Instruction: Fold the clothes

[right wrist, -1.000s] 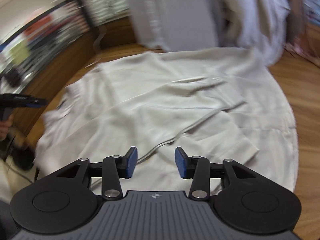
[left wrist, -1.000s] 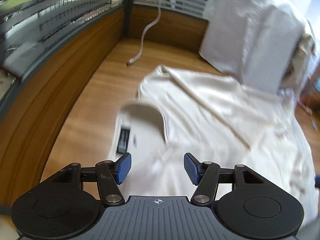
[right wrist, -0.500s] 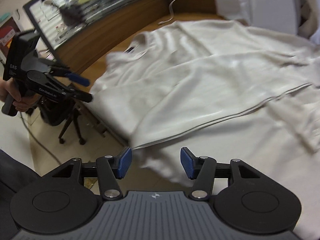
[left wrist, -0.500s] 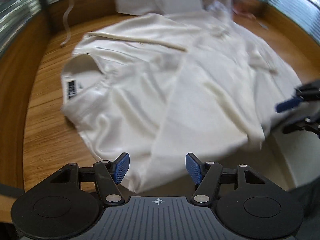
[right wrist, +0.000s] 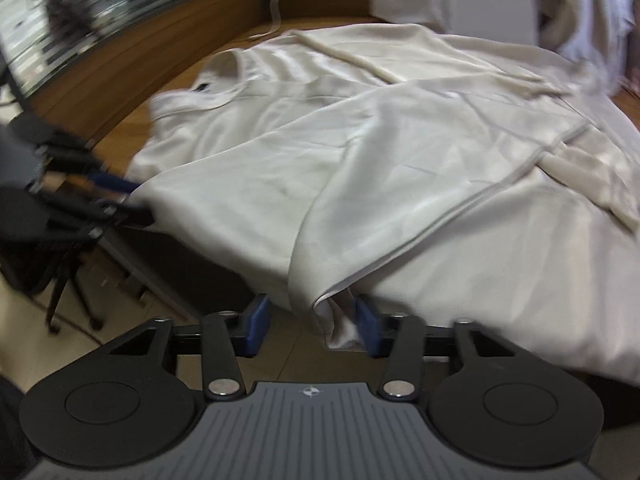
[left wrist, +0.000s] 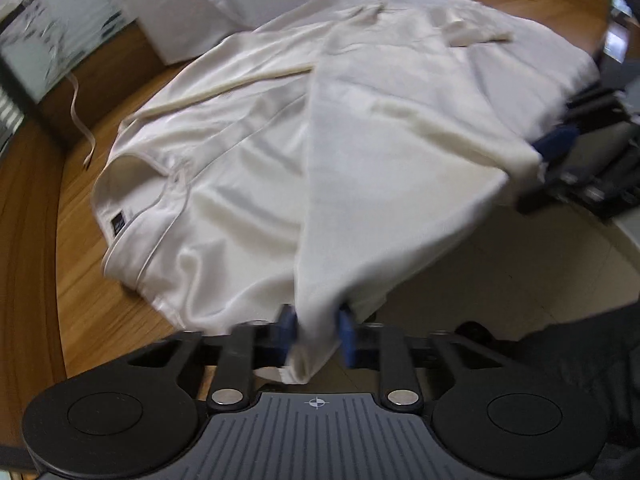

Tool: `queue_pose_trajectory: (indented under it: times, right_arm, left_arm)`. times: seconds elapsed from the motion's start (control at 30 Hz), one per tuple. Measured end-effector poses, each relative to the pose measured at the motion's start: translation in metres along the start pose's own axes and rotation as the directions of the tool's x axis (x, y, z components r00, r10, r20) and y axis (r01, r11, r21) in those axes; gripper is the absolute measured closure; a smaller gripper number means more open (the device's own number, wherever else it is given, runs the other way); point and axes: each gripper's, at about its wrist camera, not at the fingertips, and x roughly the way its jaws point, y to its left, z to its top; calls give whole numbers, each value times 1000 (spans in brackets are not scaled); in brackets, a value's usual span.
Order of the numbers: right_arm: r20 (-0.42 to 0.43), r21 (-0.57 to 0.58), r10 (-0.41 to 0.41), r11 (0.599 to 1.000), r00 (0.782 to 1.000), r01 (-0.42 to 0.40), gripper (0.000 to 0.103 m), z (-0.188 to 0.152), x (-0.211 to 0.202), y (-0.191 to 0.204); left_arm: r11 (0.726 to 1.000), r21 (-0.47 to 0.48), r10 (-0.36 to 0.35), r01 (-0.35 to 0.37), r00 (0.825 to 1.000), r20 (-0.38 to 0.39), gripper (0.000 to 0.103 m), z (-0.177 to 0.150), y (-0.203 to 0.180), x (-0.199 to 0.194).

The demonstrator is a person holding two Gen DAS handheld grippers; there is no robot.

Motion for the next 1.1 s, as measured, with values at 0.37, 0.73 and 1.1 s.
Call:
queue_pose_trajectory:
  times: [0.37, 0.73, 1.1]
  right_arm:
    - [15, -49, -57, 997, 998, 58, 94, -2, -21, -12]
    - [21, -157, -108, 981, 994, 110, 62, -23, -20, -12]
    - [169, -595, -355, 707, 920, 382, 41, -63, 22, 43]
  left_arm:
    - [1000, 13, 15, -16, 998, 57, 96, -3, 8, -13]
    - [997, -77, 7, -2, 998, 57, 95, 3, 17, -24]
    - [989, -139, -46, 52, 998, 50, 95, 9, 28, -28]
